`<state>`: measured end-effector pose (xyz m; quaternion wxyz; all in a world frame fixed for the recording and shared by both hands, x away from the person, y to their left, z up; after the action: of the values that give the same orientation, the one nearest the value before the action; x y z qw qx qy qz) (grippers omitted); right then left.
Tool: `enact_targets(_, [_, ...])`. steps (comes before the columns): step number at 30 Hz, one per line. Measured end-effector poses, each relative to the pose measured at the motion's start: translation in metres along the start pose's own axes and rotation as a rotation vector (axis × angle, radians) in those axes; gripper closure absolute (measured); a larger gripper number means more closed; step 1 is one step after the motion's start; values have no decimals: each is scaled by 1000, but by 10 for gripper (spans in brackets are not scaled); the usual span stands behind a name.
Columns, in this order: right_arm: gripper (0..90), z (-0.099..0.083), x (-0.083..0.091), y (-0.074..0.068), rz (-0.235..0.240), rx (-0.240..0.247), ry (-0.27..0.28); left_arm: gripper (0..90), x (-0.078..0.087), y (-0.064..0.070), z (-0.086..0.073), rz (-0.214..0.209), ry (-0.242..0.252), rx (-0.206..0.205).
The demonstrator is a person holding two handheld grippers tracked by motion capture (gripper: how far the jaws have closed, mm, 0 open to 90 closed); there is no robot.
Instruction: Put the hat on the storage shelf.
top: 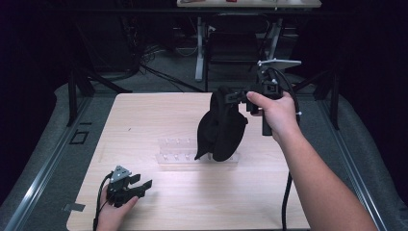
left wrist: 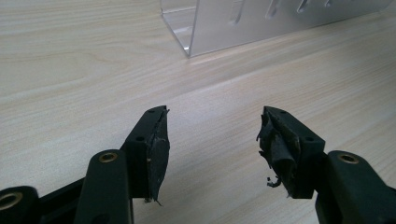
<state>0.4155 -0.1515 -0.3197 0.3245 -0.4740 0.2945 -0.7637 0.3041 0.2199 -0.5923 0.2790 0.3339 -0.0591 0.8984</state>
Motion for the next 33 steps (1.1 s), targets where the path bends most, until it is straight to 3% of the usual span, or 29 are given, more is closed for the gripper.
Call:
enact_targets(10, [887,3,-8,-1,-6,-2,6,426,0,0,0,-2,2,1])
enact_targets(21, [886,-1,-15,-8,1,33,-18,439,-2,8,4,-9,13,-4])
enact_targets(33, [886,-1,-22,-12,11,32,-10,458,5,24,31,-38,65,-55])
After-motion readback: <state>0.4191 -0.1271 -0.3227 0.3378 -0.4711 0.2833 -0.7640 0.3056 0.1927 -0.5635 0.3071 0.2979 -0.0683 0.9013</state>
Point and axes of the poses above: each handheld gripper's, and its own axes: x roughly backward along the jaws, z roughly out of its top, y roughly to its right, the point moved 4 cm from there along -x, roughly forward along the jaws, and after that the axes turned 6 degrees about -x, right-handed, at the moved point
